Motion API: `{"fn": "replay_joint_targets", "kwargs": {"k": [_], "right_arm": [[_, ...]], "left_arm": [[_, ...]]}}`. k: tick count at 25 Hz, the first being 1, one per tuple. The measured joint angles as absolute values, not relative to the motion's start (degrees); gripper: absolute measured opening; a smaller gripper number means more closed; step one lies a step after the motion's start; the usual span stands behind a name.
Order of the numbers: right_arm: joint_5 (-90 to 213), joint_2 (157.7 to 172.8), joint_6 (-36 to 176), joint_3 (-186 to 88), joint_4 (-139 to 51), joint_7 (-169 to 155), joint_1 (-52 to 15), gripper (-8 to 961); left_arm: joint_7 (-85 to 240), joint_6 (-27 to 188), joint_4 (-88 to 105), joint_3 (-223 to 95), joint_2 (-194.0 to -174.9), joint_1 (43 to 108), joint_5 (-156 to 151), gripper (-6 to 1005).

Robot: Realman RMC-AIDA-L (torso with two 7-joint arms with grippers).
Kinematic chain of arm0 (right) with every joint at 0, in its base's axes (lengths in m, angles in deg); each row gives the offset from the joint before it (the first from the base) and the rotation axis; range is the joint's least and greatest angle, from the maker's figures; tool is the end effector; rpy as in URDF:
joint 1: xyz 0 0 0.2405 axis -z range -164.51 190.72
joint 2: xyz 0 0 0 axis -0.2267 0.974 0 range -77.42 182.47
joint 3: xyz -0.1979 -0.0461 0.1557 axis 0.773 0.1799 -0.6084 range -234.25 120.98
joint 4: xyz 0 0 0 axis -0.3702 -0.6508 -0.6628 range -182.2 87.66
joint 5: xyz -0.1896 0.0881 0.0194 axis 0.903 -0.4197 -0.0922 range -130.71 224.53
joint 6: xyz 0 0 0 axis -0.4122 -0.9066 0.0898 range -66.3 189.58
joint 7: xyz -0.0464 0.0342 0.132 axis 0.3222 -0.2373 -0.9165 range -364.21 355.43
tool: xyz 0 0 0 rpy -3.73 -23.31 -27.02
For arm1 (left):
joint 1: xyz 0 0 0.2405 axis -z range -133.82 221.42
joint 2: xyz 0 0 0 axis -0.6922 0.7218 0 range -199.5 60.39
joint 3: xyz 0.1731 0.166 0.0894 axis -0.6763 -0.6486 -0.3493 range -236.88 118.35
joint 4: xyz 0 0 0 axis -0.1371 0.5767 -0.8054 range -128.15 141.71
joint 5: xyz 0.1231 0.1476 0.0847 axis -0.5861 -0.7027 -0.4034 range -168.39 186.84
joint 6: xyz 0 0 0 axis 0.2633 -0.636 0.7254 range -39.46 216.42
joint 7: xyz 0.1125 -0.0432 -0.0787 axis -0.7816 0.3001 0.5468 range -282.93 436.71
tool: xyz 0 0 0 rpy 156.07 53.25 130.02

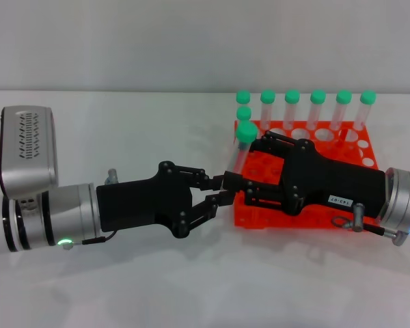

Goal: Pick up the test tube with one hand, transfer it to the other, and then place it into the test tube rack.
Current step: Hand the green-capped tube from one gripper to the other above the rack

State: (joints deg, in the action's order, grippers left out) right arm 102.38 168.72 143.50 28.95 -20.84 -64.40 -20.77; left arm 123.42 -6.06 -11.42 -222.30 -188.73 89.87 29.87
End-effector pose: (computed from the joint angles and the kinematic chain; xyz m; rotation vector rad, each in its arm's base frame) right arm 0.1775 0.3399 -0.0407 -2.6478 0.2668 1.2137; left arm -0.2300 0.3360 -0.0385 -2.7330 -0.1939 -0.8965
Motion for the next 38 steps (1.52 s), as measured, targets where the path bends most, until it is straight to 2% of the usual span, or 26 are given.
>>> {"fn": "replay_joint_targets", "kwargs": {"k": [6, 17, 22, 38], "right_arm": [[101.73, 168.72, 143.22, 28.82, -20.82, -63.81, -20.53, 786], [100.83, 168.71, 143.00, 28.94, -21.03, -62.39, -20.47, 345], [100.55, 168.71, 142.42, 29.99, -20.68, -62.38, -20.57, 195], [100.92, 168.63, 141.26, 30.06, -20.61, -62.40, -20.47, 195]], "left_arm": [[123.39, -5.43, -10.63, -222.30, -188.73, 90.11, 29.86, 306], [123.37, -4.61, -10.62, -222.31, -188.73, 90.20, 29.85, 322], [123.59, -4.53, -10.65, -222.33, -188.73, 90.31, 29.78, 330], [124.04, -5.29, -11.13, -222.26, -188.49, 88.04, 31.89, 354]]}}
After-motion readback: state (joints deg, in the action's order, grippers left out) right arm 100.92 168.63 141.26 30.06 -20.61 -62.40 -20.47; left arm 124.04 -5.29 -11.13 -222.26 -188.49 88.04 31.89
